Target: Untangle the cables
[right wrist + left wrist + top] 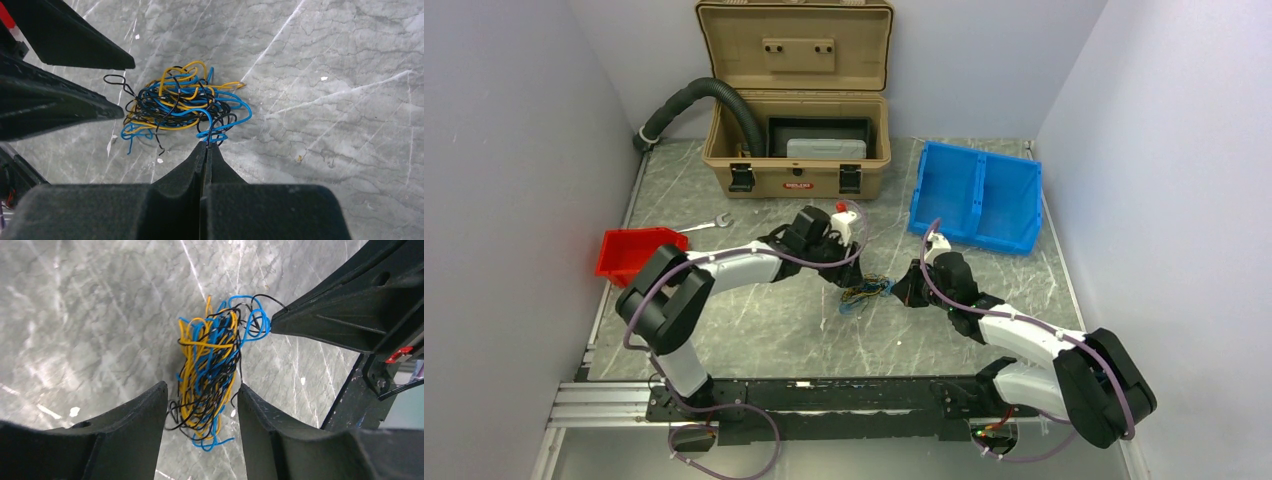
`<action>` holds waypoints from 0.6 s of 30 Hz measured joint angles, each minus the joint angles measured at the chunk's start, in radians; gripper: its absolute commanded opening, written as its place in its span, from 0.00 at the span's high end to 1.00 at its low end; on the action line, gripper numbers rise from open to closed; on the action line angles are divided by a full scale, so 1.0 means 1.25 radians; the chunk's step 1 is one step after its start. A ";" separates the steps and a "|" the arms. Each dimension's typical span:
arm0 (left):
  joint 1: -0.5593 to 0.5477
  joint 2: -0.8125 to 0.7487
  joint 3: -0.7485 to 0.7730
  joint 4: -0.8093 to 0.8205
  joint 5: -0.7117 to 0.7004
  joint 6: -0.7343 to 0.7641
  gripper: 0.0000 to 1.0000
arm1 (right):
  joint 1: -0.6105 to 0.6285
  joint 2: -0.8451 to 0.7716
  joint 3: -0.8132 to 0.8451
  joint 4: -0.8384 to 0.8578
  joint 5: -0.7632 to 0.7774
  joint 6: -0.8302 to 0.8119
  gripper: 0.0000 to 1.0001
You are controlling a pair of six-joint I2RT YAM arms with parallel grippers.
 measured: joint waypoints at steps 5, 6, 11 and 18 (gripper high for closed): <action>-0.045 0.061 0.095 -0.082 -0.023 0.035 0.44 | 0.000 0.000 -0.001 0.000 0.002 0.000 1.00; -0.050 0.073 0.111 -0.092 -0.024 0.042 0.45 | 0.000 0.000 -0.001 0.000 0.002 0.000 1.00; -0.074 0.128 0.165 -0.131 -0.037 0.063 0.58 | 0.001 0.000 -0.001 -0.001 0.003 0.000 1.00; -0.096 0.157 0.164 -0.147 -0.036 0.068 1.00 | 0.001 -0.005 0.000 -0.010 0.020 0.002 1.00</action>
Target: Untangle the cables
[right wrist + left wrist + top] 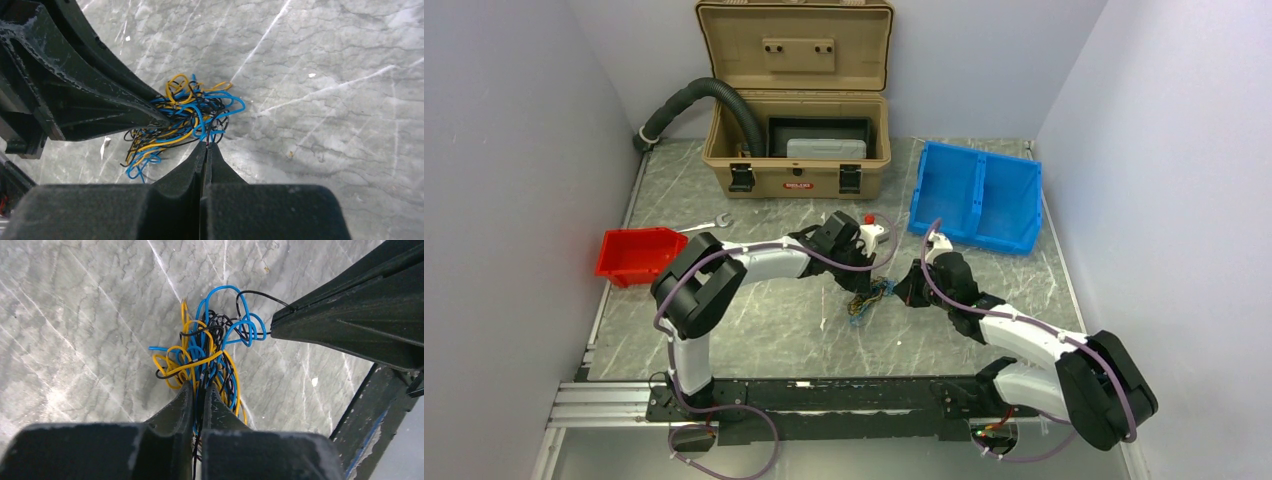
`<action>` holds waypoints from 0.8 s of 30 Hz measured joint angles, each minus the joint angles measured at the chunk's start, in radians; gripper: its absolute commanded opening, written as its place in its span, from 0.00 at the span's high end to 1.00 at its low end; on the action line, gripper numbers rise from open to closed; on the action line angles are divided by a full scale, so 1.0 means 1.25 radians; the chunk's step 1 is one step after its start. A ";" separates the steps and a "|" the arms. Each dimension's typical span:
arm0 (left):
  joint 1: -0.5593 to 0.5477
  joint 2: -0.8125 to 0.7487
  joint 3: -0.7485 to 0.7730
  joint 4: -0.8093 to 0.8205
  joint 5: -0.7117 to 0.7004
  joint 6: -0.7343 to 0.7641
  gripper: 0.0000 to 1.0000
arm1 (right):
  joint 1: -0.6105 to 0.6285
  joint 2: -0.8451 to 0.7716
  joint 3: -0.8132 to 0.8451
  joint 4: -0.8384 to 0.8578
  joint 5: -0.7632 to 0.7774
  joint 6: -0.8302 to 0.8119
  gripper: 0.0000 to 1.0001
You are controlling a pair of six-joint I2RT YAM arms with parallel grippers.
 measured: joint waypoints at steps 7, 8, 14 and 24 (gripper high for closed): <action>0.016 -0.015 -0.056 0.070 0.050 -0.030 1.00 | -0.002 -0.058 0.091 -0.129 0.038 -0.036 1.00; 0.020 -0.023 -0.076 0.089 0.066 -0.045 1.00 | -0.002 -0.068 0.118 -0.148 0.041 -0.044 0.99; 0.039 -0.081 -0.185 0.223 0.148 -0.170 1.00 | -0.004 -0.128 0.213 -0.218 0.075 -0.049 0.37; 0.075 -0.155 -0.260 0.415 0.192 -0.336 1.00 | -0.011 -0.294 0.023 -0.187 0.059 0.021 0.26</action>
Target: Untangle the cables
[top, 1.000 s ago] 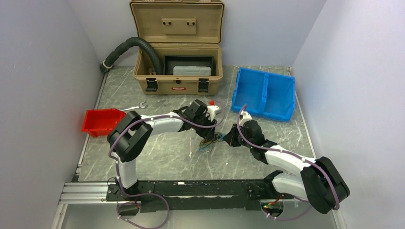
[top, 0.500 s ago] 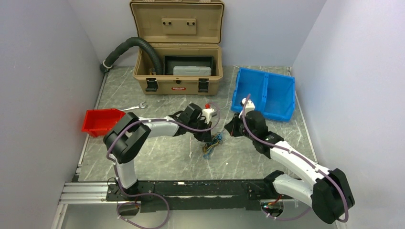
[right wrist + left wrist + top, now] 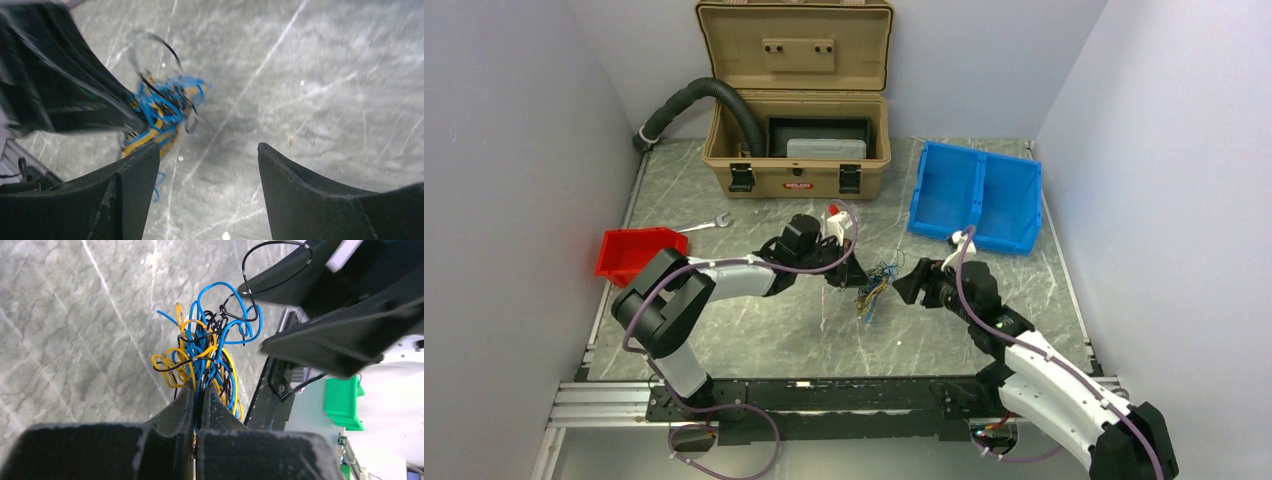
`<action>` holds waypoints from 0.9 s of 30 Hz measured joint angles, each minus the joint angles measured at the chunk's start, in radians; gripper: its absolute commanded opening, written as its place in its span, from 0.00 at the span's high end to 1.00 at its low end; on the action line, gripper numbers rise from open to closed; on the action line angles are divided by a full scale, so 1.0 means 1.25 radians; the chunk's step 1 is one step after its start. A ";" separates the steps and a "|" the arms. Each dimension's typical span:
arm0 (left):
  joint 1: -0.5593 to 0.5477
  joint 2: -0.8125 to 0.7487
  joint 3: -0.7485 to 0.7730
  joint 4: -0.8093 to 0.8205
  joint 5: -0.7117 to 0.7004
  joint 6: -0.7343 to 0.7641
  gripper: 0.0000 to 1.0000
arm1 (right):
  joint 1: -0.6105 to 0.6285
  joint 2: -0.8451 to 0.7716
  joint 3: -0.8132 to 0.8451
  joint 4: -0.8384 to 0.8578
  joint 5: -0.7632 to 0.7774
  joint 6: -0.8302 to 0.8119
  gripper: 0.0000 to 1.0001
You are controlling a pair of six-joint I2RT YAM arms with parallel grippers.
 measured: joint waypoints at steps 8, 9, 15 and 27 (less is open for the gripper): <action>0.001 -0.012 -0.020 0.105 0.023 -0.079 1.00 | -0.001 0.002 -0.134 0.178 -0.146 0.056 0.23; 0.001 -0.012 -0.023 0.117 0.026 -0.088 1.00 | -0.001 0.010 -0.137 0.210 -0.172 0.059 0.23; 0.001 -0.013 -0.035 0.156 0.031 -0.121 1.00 | -0.001 0.042 -0.137 0.324 -0.239 0.066 0.29; 0.001 -0.025 -0.036 0.177 0.056 -0.138 1.00 | -0.001 0.122 -0.131 0.406 -0.251 0.103 0.91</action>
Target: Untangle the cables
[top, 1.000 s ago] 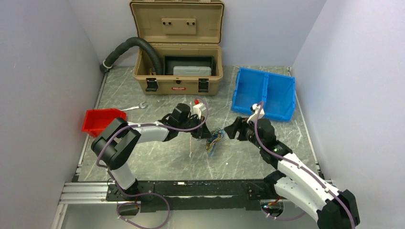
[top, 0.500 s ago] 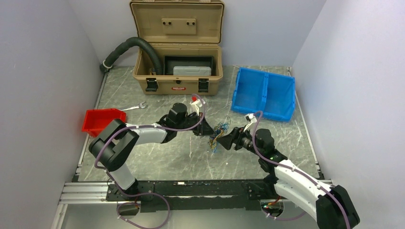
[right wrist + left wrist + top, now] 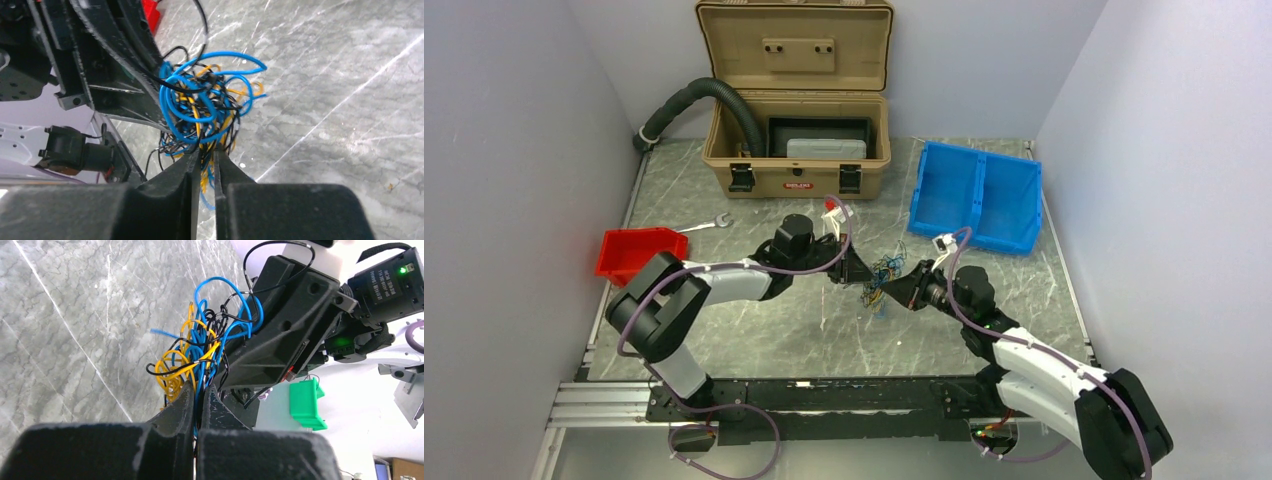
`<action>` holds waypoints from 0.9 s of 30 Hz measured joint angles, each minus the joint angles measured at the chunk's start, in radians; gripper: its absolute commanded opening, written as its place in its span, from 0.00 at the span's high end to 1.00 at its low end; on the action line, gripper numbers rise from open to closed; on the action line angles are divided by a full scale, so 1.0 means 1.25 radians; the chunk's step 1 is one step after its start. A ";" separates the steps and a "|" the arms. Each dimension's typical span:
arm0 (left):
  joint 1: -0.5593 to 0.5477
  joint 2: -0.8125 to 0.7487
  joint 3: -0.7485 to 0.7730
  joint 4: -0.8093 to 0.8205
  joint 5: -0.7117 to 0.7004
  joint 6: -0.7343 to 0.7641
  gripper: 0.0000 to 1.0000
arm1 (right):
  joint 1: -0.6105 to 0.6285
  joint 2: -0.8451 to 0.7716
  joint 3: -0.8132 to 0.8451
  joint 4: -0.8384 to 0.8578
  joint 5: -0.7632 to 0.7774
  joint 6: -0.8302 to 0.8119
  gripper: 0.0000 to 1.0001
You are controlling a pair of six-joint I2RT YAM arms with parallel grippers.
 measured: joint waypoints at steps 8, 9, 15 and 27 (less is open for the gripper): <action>0.016 -0.113 0.028 -0.228 -0.101 0.104 1.00 | 0.008 -0.113 0.046 -0.195 0.161 0.009 1.00; 0.024 -0.136 0.031 -0.264 -0.129 0.117 1.00 | 0.007 -0.133 0.057 -0.237 0.208 0.011 1.00; 0.104 -0.245 0.013 -0.389 -0.284 0.156 1.00 | -0.002 -0.204 0.082 -0.484 0.465 0.029 1.00; 0.078 -0.236 -0.029 -0.352 -0.227 0.157 1.00 | -0.003 -0.225 0.082 -0.487 0.375 -0.042 0.19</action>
